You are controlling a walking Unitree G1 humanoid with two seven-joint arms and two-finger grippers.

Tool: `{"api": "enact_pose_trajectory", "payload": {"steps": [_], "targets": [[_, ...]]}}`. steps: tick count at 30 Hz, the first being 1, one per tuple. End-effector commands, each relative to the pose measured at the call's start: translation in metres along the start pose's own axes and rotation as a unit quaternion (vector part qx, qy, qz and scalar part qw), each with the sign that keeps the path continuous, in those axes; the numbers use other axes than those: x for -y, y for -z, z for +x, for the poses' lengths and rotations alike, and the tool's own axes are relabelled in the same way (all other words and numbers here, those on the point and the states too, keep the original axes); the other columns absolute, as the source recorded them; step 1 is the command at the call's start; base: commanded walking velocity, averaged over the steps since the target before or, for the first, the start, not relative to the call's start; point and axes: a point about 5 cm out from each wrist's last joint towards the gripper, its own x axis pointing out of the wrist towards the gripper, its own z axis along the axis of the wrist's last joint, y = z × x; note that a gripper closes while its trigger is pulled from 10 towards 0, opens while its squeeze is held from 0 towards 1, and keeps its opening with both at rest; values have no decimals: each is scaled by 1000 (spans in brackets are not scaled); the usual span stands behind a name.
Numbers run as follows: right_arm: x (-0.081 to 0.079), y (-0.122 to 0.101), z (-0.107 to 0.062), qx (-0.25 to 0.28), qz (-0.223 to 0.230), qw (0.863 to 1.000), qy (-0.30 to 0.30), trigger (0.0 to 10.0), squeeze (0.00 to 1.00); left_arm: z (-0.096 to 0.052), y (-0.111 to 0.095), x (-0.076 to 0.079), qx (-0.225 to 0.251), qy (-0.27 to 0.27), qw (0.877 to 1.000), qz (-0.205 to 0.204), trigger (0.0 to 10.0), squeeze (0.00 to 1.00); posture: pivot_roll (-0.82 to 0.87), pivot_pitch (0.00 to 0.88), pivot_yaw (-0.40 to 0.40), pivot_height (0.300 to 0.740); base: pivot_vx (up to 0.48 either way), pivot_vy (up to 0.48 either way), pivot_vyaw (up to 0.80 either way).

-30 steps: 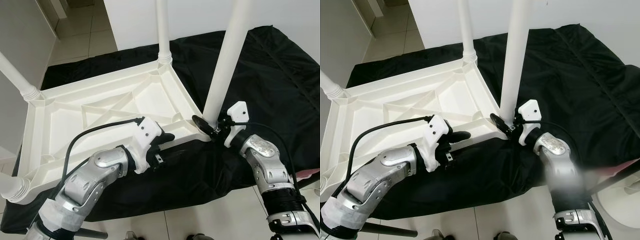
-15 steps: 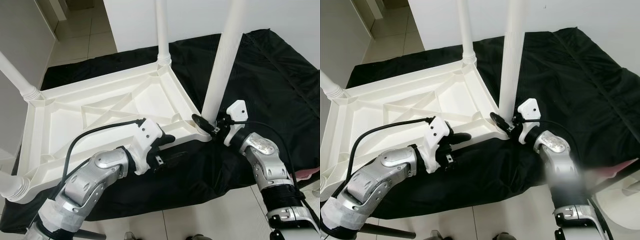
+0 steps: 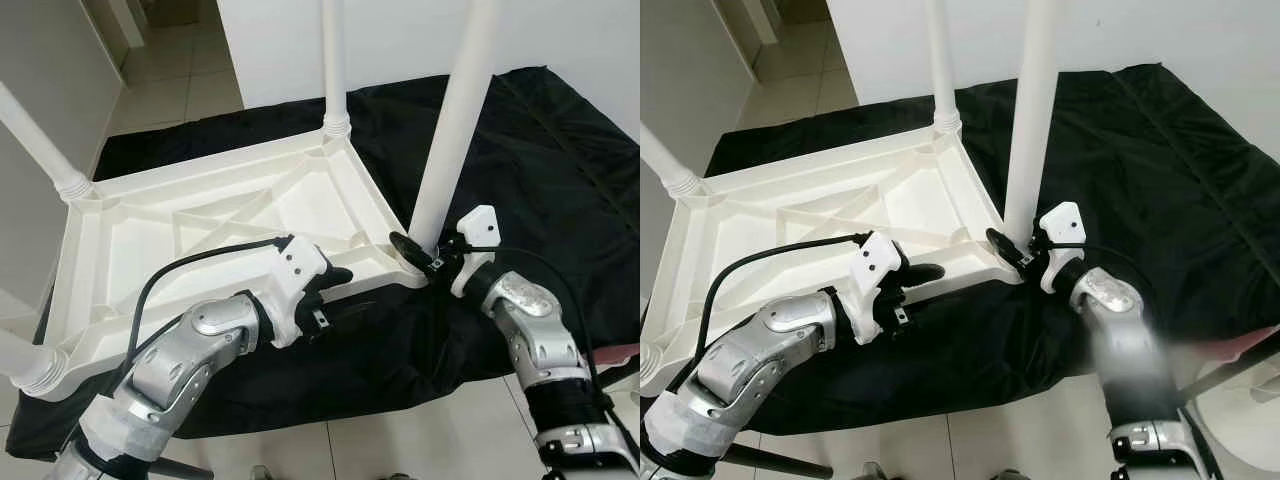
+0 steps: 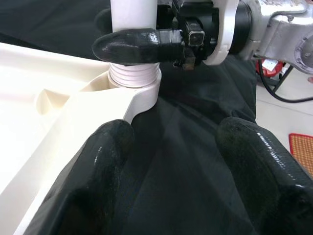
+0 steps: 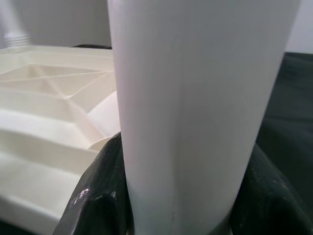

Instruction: Building children table

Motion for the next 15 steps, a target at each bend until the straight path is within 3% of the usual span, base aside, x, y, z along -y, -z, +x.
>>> {"api": "enact_pose_trajectory", "payload": {"steps": [1, 6, 9, 11, 14, 15], "targets": [[-3, 14, -7, -41, 14, 998, 39, 10000, 0, 1, 3, 7, -3, 61, 998, 0, 10000, 0, -121, 84, 77, 740, 0, 0, 0], [-19, 11, -8, -28, 33, 993, 107, 10000, 0, 1, 2, 7, 3, 56, 998, -1, 10000, 0, -137, 87, 61, 740, 0, 0, 0], [-22, 10, -8, -23, 38, 992, 115, 10000, 0, 1, 2, 7, 3, 55, 998, -1, 10000, 0, -137, 87, 61, 740, 0, 0, 0], [-35, 11, -8, -21, 73, 983, 170, 10000, 0, 1, 3, 7, 6, 52, 999, -4, 10000, 0, -158, 97, 66, 740, 0, 0, 0], [-40, 12, -9, -26, 83, 976, 198, 10000, 0, 1, 3, 8, 7, 51, 999, -7, 10000, 0, -161, 97, 66, 740, 0, 0, 0], [-48, 13, -10, -34, 90, 966, 241, 10000, 0, 1, 3, 8, 7, 51, 999, -8, 10000, 0, -163, 98, 63, 740, 0, 0, 0]]}}
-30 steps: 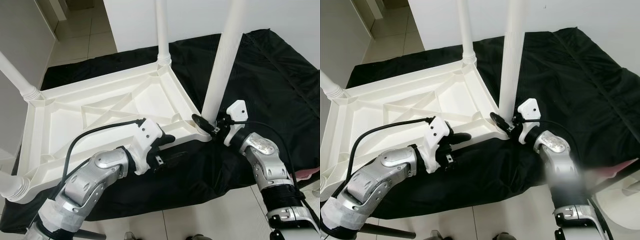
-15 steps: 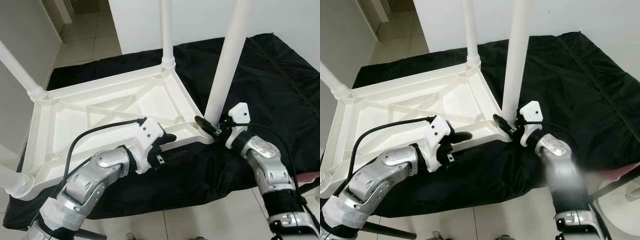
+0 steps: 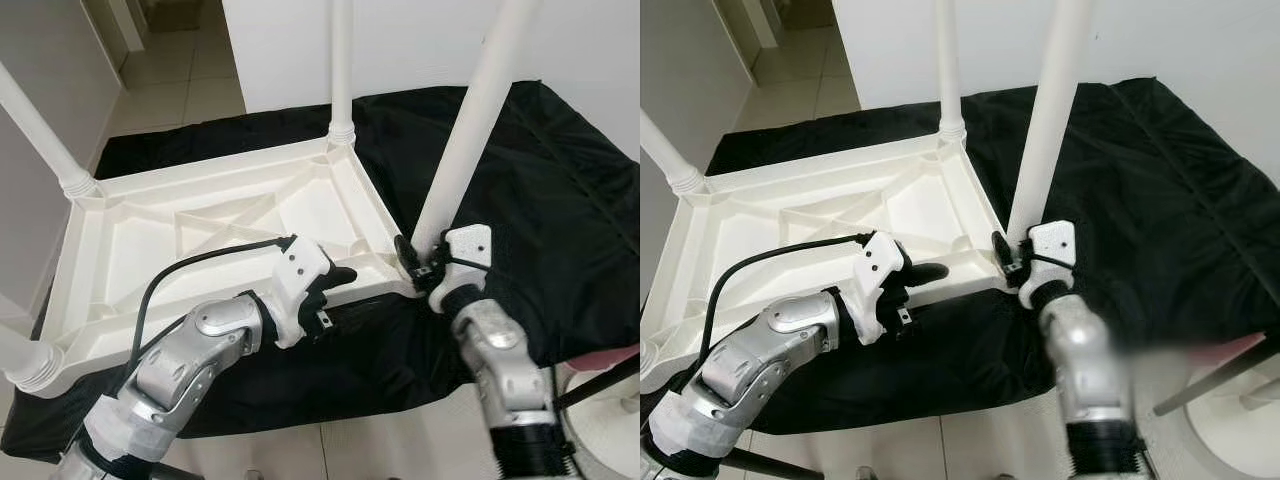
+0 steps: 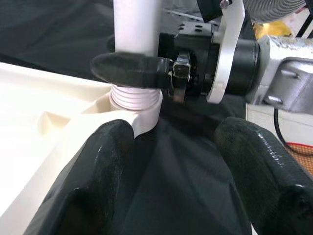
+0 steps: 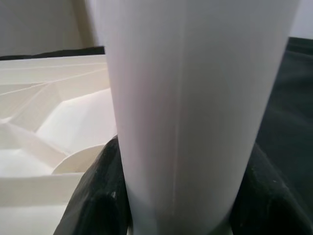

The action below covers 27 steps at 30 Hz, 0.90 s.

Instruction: Building children table

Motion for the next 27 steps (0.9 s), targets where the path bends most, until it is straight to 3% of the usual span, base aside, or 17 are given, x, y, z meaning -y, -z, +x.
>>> {"api": "enact_pose_trajectory", "payload": {"steps": [1, 3, 13, 14, 15, 16, 20, 21, 27], "targets": [[-7, 13, -9, -40, 29, 996, 71, 10000, 0, -2, 4, 6, -5, 48, 999, -7, 10000, 0, -164, 99, 64, 740, 0, 0, 0], [-17, 15, -12, -53, 44, 991, 112, 10000, 0, -1, 3, 5, -4, 49, 999, -6, 10000, 0, -165, 98, 64, 740, 0, 0, 0], [-32, 5, -12, -40, 43, 992, 108, 10000, 0, 1, 1, 4, 0, 49, 999, -3, 10000, 0, -170, 102, 63, 740, 0, 0, 0], [-30, 5, -13, -40, 44, 992, 109, 10000, 925, 1, 1, 4, 0, 49, 999, -3, 10000, 0, -169, 104, 59, 740, 0, 0, 0], [-30, 5, -13, -40, 44, 992, 109, 10000, 925, 1, 1, 4, 0, 49, 999, -3, 10000, 0, -169, 104, 59, 740, 0, 0, 0], [-30, 4, -14, -42, 46, 992, 111, 10000, 1000, 1, 1, 4, 1, 48, 999, -2, 10000, 0, -166, 104, 57, 740, 0, 0, 0], [-34, -1, -12, -32, 45, 994, 100, 10000, 1000, -1, 1, 1, 1, 40, 999, -4, 10000, 0, -166, 104, 57, 740, 0, 0, 0], [-37, -3, -11, -28, 39, 995, 88, 10000, 0, -1, 2, 1, 1, 39, 999, -4, 10000, 0, -146, 104, 62, 740, 0, 0, 0], [-39, -7, -9, -19, 44, 997, 57, 10000, 0, -2, 1, 2, 1, 37, 999, -5, 10000, 0, -136, 105, 63, 740, 0, 0, 0]]}}
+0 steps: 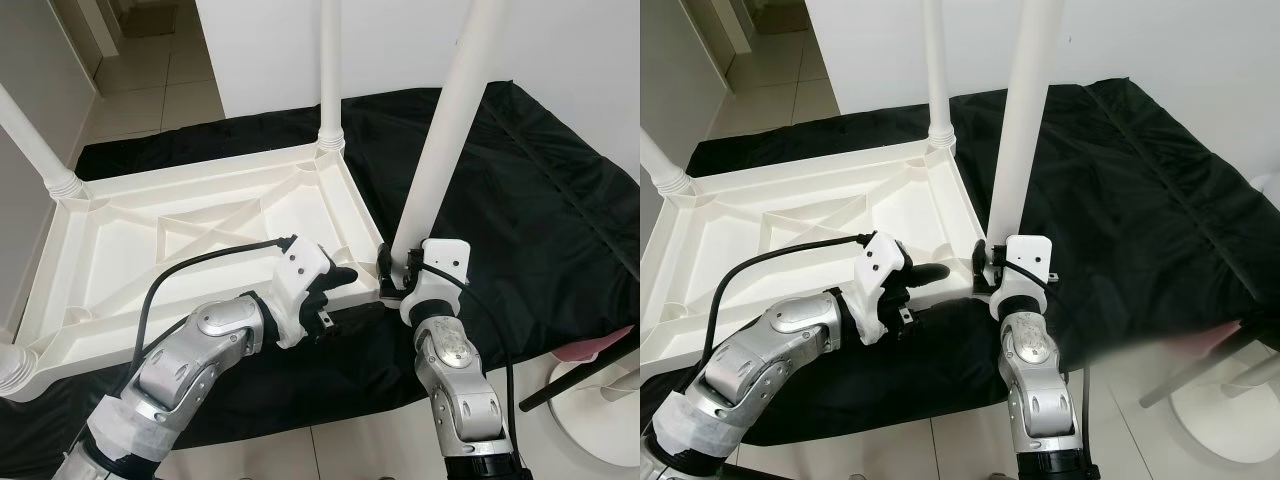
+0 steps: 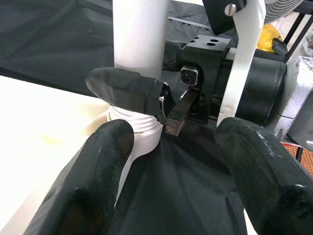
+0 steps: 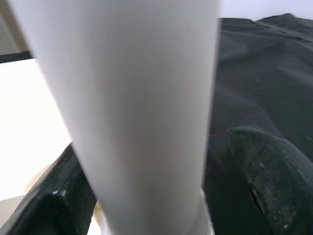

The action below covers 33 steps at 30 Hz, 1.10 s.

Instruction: Building children table

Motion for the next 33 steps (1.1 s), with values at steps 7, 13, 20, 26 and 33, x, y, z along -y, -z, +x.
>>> {"api": "enact_pose_trajectory", "payload": {"steps": [7, 13, 20, 26, 33], "targets": [[5, -11, 5, 21, -10, 997, -74, 10000, 0, -5, 1, 5, -2, 34, 999, -1, 10000, 0, -112, 109, 42, 740, 0, 0, 0], [19, -19, 10, 35, -36, 988, -145, 10000, 0, -11, 4, 9, -10, 42, 999, -3, 10000, 0, -102, 104, 41, 740, 0, 0, 0], [35, -19, 15, 22, -70, 961, -267, 10000, 0, -23, 1, 7, -32, 54, 998, 30, 10000, 0, -112, 98, 23, 740, 0, 0, 0], [33, -12, 18, 5, -93, 944, -315, 10000, 0, -27, -4, 4, -13, 33, 999, 28, 10000, 0, -152, 120, 34, 740, 0, 0, 0], [32, -4, 18, -5, -94, 934, -345, 10000, 0, -26, -5, 7, -23, 56, 998, 28, 10000, 0, -141, 117, 57, 740, 0, 0, 0]]}}
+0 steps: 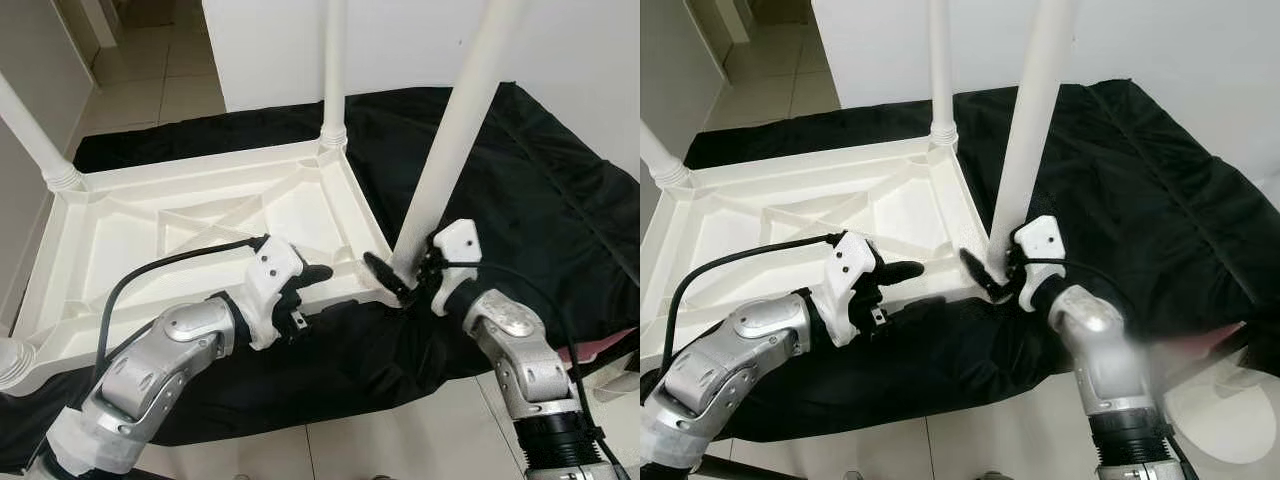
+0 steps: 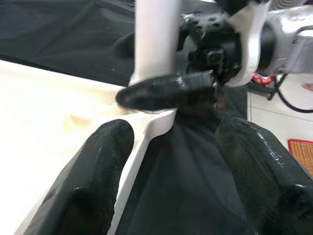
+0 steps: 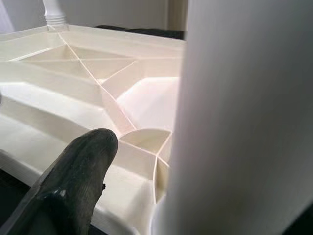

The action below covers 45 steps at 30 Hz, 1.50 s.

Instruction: Building children table

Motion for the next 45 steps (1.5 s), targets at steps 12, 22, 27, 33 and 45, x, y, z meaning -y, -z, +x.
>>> {"api": "enact_pose_trajectory", "payload": {"steps": [12, 22, 27, 33, 45], "targets": [[5, 2, 0, 4, -2, 999, -34, 10000, 0, 1, 1, 9, -10, 74, 997, -2, 10000, 0, -137, 109, 63, 740, 0, 0, 0], [5, 2, -1, 3, 5, 998, -62, 10000, 0, 5, 3, 15, -10, 80, 997, -11, 10000, 0, -94, 101, 55, 740, 0, 0, 0], [7, 4, 1, 2, 3, 998, -65, 10000, 0, 5, 7, 17, -14, 71, 997, -13, 10000, 0, -87, 99, 45, 740, 0, 0, 0], [12, 0, 5, 3, -13, 997, -77, 0, 0, 10, 10, 27, -9, 73, 997, -26, 10000, 0, -79, 92, 32, 740, 0, 0, 0], [20, 3, 2, -1, -2, 999, -41, 2980, 0, 9, 10, 25, -13, 69, 997, -22, 10000, 0, -68, 73, 27, 740, 0, 0, 0]]}}
